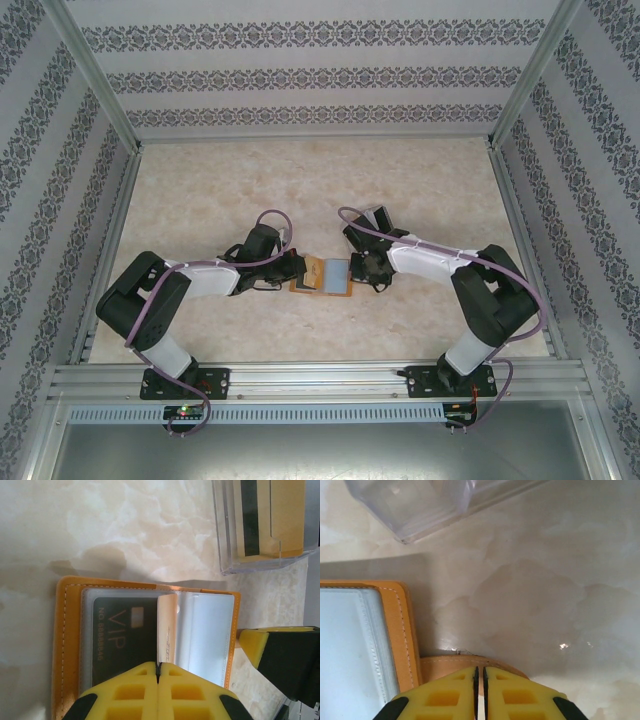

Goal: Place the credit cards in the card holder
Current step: Insert the credit card into the card slot.

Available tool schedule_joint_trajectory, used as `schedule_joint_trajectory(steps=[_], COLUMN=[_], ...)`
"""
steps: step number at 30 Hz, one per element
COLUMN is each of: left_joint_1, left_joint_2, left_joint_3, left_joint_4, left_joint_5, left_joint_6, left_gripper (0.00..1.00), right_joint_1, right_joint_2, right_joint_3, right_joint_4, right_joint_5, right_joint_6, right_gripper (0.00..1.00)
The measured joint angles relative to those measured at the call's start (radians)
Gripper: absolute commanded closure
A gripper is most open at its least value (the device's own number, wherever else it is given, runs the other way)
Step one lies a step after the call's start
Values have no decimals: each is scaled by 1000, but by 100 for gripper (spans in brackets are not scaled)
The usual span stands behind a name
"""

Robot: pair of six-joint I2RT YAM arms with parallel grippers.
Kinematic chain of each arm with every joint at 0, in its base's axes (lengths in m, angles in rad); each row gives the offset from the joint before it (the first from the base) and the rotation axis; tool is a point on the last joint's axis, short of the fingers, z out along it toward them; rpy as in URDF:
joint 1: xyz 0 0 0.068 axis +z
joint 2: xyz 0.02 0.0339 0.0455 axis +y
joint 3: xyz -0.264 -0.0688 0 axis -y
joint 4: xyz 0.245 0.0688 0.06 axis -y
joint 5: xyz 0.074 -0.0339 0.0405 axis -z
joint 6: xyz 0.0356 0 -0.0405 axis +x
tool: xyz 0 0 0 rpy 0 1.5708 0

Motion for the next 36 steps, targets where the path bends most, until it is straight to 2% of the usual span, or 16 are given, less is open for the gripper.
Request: schedule_joint_trajectory(steps=[7, 17, 36], left_joint_1=[0, 0, -27], left_joint_2=[0, 25, 105], left_joint_3=[-1, -39, 19], left_joint_4=[28, 172, 156], left_joint_5=[19, 69, 68], left_joint_6=[1, -5, -2], left_gripper=[100, 100, 100], right_joint_1=[0, 0, 0], right_joint_2=[24, 24, 29], right_joint_3=[-2, -5, -2], right_joint_4=[18, 23, 22], right_joint_5=[-6, -6, -8], right_joint_6=[6, 15, 15], right_gripper=[89, 89, 89])
